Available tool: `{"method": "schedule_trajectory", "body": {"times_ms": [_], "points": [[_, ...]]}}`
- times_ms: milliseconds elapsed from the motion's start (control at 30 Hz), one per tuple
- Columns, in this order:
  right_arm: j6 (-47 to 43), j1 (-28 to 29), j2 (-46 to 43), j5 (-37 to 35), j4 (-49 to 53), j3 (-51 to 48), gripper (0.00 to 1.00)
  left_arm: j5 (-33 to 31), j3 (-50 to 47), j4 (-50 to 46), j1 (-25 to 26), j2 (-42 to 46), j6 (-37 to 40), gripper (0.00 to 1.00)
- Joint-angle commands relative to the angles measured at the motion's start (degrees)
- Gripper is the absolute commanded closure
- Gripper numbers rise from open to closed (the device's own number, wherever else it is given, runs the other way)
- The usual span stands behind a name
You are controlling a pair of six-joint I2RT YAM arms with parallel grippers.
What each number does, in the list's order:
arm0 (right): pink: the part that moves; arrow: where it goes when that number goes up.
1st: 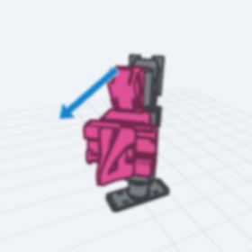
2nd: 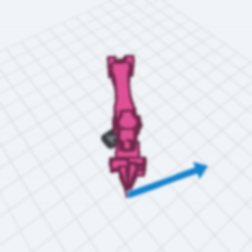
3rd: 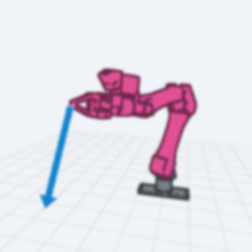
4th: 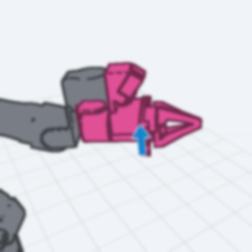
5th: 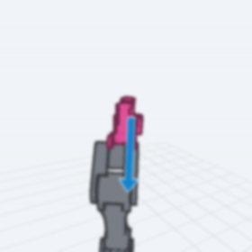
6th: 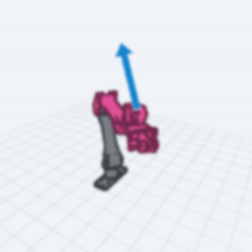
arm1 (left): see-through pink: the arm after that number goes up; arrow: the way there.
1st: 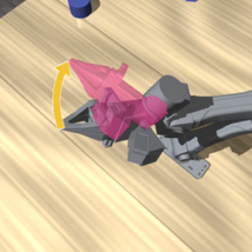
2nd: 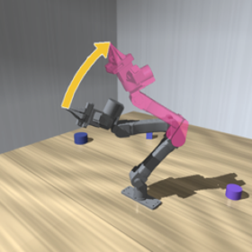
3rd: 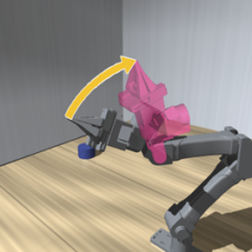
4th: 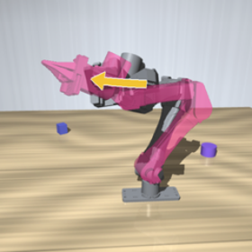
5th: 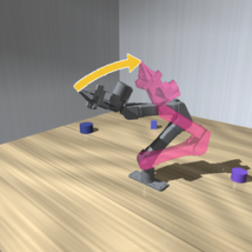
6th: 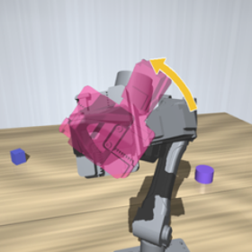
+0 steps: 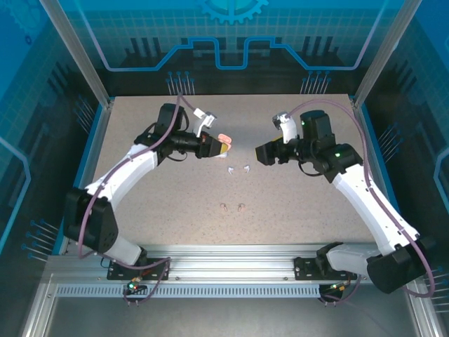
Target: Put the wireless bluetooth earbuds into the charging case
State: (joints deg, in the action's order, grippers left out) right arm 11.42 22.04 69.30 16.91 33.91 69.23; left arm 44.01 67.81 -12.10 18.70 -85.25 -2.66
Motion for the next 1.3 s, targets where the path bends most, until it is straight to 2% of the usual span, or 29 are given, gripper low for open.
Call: {"method": "schedule_trajectory", "body": {"times_ms": [0,200,567,867,1267], "points": [[10.45,2.16,1.41,-3.97,-0.73,-3.15,0.21,-9.35,-7.91,16.39,-0.33,6.77,-6.64,1.00],[14.39,12.14,9.07,-10.11,0.08,-4.12,0.22,-22.21,-22.10,32.56,-0.24,18.84,-12.45,1.00],[15.94,26.06,30.48,-20.63,7.55,6.53,0.33,-37.96,-30.73,34.58,0.88,34.26,-13.73,1.00],[16.65,30.62,42.90,-25.17,13.98,15.53,0.39,-39.96,-29.94,33.53,0.90,36.11,-13.71,1.00],[17.76,32.67,48.03,-25.73,14.87,17.58,0.45,-39.41,-29.60,33.29,0.90,35.40,-14.22,1.00]]}}
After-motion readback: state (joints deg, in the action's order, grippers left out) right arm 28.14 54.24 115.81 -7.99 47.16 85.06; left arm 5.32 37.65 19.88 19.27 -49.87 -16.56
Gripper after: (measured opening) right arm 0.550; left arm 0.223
